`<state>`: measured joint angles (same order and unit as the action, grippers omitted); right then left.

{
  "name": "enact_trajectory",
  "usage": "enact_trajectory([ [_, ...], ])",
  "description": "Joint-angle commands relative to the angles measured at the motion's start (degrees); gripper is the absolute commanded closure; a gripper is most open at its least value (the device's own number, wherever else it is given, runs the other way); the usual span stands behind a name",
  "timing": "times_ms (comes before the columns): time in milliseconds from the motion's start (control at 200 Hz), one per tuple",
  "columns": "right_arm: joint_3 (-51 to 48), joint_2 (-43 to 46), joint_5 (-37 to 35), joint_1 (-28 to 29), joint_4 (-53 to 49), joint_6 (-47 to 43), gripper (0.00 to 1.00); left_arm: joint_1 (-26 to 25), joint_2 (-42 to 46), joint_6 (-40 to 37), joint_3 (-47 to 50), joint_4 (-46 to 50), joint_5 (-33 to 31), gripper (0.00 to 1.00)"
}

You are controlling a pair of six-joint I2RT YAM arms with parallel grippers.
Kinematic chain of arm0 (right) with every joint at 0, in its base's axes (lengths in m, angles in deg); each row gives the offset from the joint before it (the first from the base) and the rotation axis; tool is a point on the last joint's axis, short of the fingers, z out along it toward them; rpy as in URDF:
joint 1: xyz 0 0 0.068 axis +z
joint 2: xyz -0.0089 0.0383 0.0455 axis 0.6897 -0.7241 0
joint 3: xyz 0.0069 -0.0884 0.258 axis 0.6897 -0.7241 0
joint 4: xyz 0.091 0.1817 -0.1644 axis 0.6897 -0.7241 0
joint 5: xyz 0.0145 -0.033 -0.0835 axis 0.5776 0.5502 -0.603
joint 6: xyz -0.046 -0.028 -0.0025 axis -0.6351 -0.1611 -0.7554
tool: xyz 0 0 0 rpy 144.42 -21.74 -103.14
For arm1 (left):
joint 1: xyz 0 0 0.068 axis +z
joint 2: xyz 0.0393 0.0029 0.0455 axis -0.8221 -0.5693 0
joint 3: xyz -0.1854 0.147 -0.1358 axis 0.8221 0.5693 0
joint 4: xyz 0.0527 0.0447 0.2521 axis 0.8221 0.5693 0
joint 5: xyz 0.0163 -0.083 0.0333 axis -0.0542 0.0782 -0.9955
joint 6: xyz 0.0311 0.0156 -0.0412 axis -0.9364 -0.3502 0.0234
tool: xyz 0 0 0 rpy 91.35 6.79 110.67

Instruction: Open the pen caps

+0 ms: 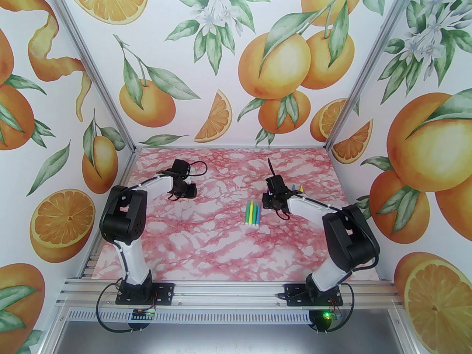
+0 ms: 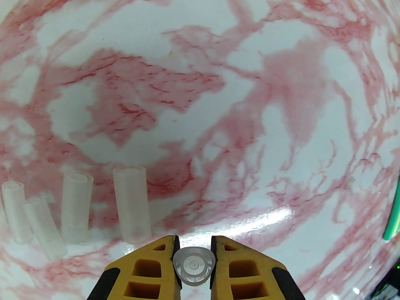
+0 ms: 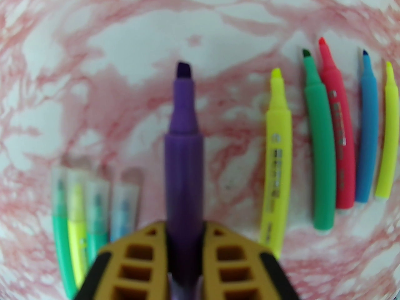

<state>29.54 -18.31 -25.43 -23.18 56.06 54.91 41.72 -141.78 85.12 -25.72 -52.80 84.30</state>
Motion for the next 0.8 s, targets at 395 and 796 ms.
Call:
enact_trajectory([
  [395,2.14,-3.5,-2.35,-1.0,-2.86,2.4,0.97,0.05,-3.26,-1.13,-3.6,0.14,-0.82,0.82],
  [796,2.42,-3.99,-2.27,-1.09,-3.69,2.39,0.9,0.07,-2.1,-1.54,-2.79,-0.11,0.28,0.71],
])
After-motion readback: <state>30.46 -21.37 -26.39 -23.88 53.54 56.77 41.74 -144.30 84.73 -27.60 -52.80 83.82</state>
